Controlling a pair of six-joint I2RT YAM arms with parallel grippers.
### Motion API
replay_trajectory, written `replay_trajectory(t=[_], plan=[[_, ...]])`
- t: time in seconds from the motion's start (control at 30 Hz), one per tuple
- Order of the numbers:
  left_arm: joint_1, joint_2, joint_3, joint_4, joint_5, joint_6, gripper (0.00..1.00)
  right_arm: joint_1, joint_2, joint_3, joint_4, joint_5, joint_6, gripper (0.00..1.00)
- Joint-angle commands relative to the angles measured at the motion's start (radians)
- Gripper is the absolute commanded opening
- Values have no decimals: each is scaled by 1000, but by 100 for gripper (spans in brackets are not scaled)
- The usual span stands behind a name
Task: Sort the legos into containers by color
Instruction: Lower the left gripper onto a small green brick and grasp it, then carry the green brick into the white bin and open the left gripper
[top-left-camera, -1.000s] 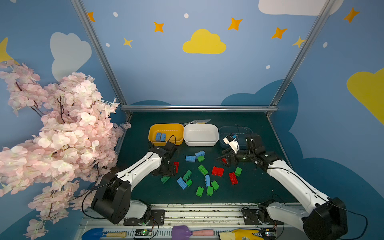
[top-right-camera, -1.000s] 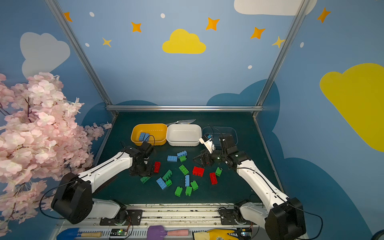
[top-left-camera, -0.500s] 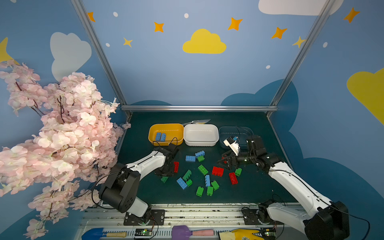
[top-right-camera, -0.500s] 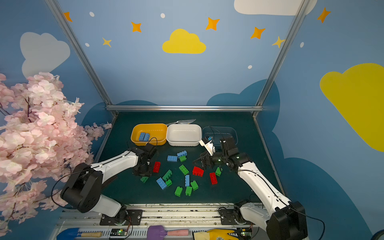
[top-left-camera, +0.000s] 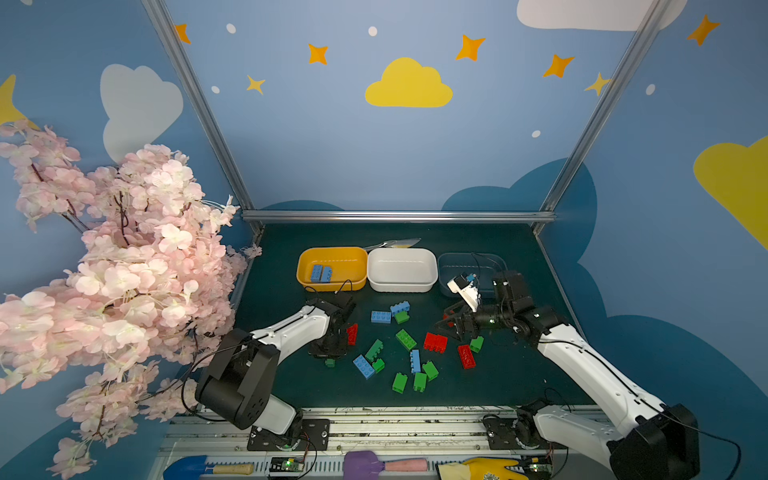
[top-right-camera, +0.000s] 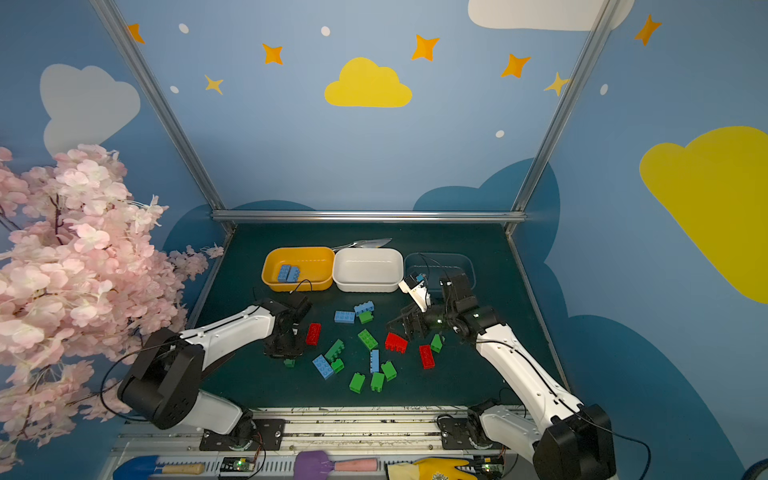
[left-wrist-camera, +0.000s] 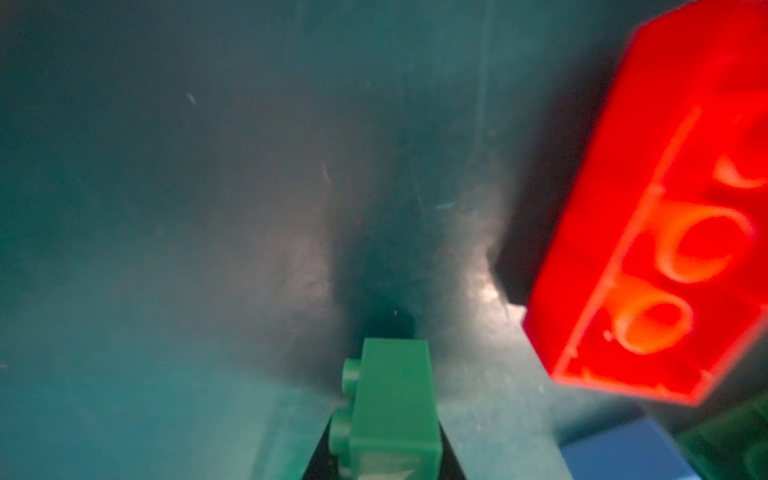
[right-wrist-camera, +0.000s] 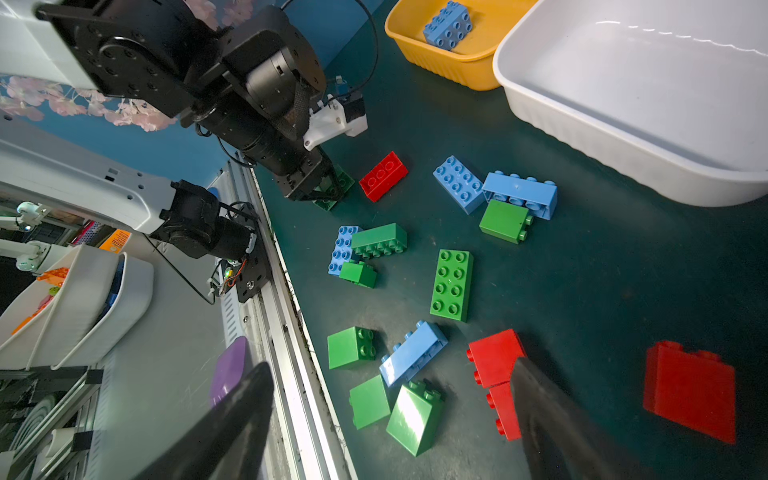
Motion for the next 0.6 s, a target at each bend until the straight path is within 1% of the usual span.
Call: replay_trajectory(t=[0.0,0.07,0.17,0.27,0.4,0.57], plan=[[2,-38,88,-68,0,3,15,1,-6,-5,-9,14,-5,88],[1,-33,149,-90,8,5,16,-1,-2,-3,2,14,1,88],[1,-6,252,-95,49,15,16,-6,4,3,33,4,25,88],[1,52,368,-92,80,22,16,-12,13,12,70,-9,53,88],[-3,158,523,-59,112,24,17,-23,29,26,118,-26,90,88],[-11,320,733,-22,120,17,17,-47,41,37,155,-36,116,88]])
